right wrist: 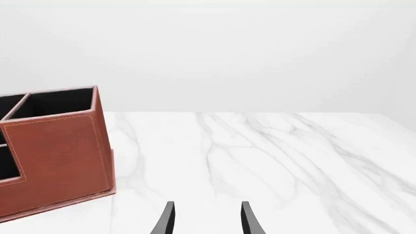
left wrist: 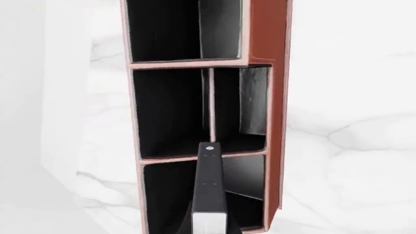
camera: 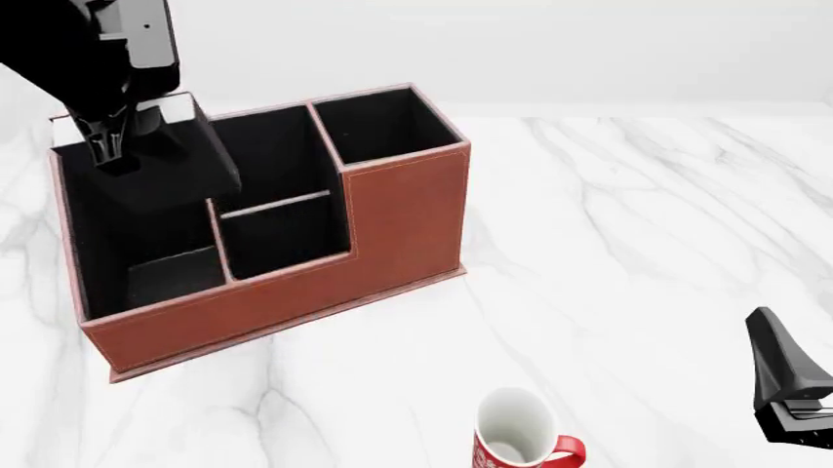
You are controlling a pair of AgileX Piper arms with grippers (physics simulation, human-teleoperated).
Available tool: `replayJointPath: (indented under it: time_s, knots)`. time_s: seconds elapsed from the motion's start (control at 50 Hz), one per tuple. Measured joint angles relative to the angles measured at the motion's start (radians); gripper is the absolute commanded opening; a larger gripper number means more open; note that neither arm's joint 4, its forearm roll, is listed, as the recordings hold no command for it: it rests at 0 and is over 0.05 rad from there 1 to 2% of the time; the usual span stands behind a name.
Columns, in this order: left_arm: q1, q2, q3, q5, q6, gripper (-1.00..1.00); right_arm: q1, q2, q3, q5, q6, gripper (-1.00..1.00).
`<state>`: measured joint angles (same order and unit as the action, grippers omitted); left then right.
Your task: Pick up the book and place it in the front compartment of the caddy.
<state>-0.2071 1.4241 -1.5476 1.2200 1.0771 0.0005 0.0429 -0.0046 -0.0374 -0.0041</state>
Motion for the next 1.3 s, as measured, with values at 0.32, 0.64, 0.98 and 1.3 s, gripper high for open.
replayJointPath:
  time_s: [0.32,0.64,0.98,1.3]
  knots:
    - [0.001,0.107,-0.128,0.0,-0.029,-1.0,0.0,0.0,0.0,0.0,0.0,1.0]
    - [-0.012,0.184,-0.22,0.0,-0.034,-1.0,0.0,0.0,0.0,0.0,0.0,1.0]
    - [-0.027,0.238,-0.28,0.0,-0.04,-1.0,0.0,0.0,0.0,0.0,0.0,1.0]
    - [-0.042,0.267,-0.314,0.0,-0.042,-1.0,0.0,0.0,0.0,0.0,0.0,1.0]
